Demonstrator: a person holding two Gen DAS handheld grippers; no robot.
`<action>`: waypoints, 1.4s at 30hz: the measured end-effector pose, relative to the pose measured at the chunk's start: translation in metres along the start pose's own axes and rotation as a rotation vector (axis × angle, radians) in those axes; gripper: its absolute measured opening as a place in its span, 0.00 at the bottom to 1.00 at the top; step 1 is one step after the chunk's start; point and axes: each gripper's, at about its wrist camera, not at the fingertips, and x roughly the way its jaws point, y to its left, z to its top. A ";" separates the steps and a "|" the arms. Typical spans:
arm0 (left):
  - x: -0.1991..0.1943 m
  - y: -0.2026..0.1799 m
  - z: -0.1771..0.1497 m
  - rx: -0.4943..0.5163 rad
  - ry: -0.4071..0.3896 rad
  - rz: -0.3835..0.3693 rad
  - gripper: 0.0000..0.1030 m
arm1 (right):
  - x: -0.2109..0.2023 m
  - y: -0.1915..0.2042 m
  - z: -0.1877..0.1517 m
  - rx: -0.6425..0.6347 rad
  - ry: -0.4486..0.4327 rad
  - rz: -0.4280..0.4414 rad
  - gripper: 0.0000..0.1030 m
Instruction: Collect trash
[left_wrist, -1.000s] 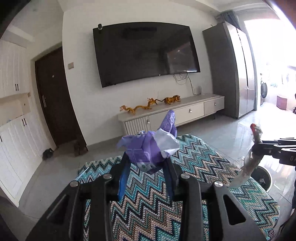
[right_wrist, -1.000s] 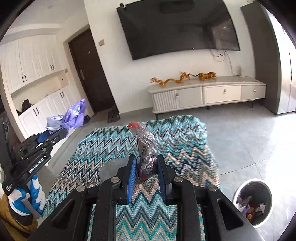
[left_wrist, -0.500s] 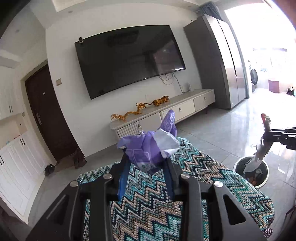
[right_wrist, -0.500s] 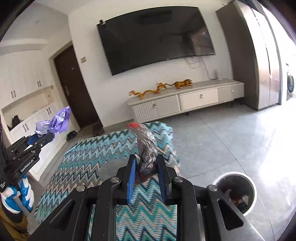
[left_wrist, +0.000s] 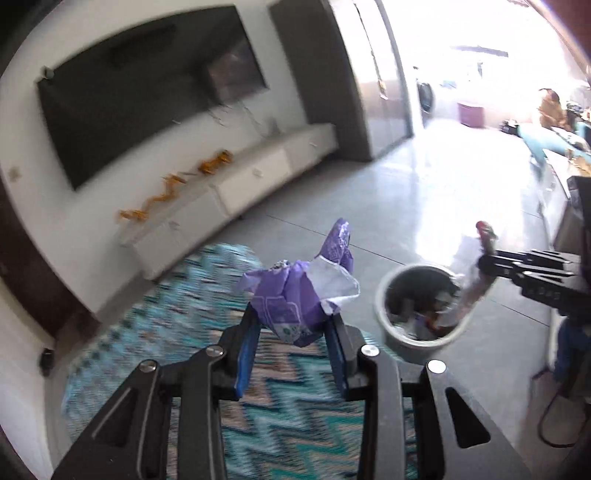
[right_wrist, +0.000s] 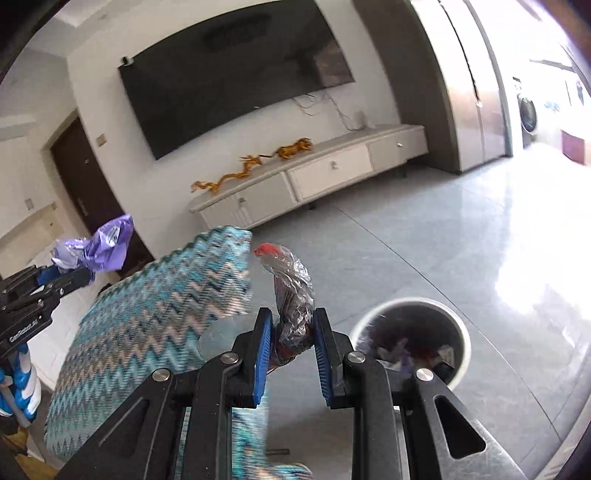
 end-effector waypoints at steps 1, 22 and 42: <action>0.013 -0.010 0.006 0.007 0.022 -0.042 0.32 | 0.004 -0.013 -0.002 0.014 0.009 -0.025 0.21; 0.226 -0.124 0.053 -0.172 0.335 -0.422 0.52 | 0.114 -0.164 -0.005 0.179 0.172 -0.222 0.29; 0.092 -0.017 0.032 -0.157 0.089 -0.158 0.66 | 0.053 -0.053 0.041 -0.015 0.023 -0.219 0.74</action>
